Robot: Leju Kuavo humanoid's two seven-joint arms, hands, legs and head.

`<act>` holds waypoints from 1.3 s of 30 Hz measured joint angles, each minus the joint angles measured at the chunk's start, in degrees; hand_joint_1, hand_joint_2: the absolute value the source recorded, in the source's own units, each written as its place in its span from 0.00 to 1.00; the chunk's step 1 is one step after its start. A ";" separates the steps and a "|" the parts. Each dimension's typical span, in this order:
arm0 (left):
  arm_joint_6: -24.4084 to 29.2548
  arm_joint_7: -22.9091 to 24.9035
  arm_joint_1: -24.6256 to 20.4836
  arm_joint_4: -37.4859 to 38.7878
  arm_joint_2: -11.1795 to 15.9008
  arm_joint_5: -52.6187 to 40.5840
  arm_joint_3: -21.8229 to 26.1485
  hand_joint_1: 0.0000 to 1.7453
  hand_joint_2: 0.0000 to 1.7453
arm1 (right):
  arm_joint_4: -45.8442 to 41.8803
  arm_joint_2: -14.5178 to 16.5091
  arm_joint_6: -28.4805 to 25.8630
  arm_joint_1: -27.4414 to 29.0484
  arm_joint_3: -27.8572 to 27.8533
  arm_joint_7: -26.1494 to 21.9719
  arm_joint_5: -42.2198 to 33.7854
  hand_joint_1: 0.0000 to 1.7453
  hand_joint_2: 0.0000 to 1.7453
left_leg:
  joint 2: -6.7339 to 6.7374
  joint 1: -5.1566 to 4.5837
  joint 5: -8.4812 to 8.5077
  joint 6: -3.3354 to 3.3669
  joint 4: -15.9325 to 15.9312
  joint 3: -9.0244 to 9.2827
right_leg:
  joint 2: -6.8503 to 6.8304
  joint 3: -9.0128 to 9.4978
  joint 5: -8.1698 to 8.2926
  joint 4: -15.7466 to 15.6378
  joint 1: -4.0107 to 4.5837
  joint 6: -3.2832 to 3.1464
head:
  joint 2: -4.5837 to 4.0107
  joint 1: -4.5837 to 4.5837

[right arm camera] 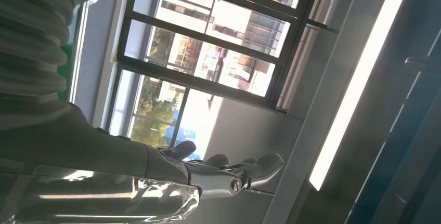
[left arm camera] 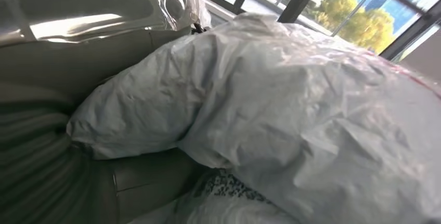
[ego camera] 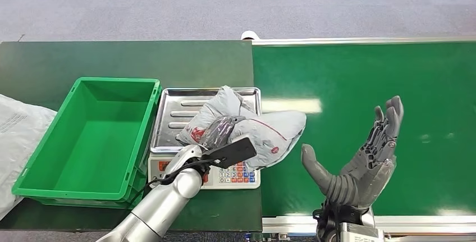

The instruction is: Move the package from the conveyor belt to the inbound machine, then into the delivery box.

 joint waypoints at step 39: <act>31.01 -7.30 12.15 -30.02 7.27 12.01 36.88 0.97 1.00 | 3.31 -0.55 -2.35 3.39 -0.31 0.00 -0.22 0.00 1.00 | 0.03 0.01 0.01 -0.01 -0.01 -0.17 | 0.01 -0.20 -0.01 0.01 0.01 -0.01 | 0.00 0.02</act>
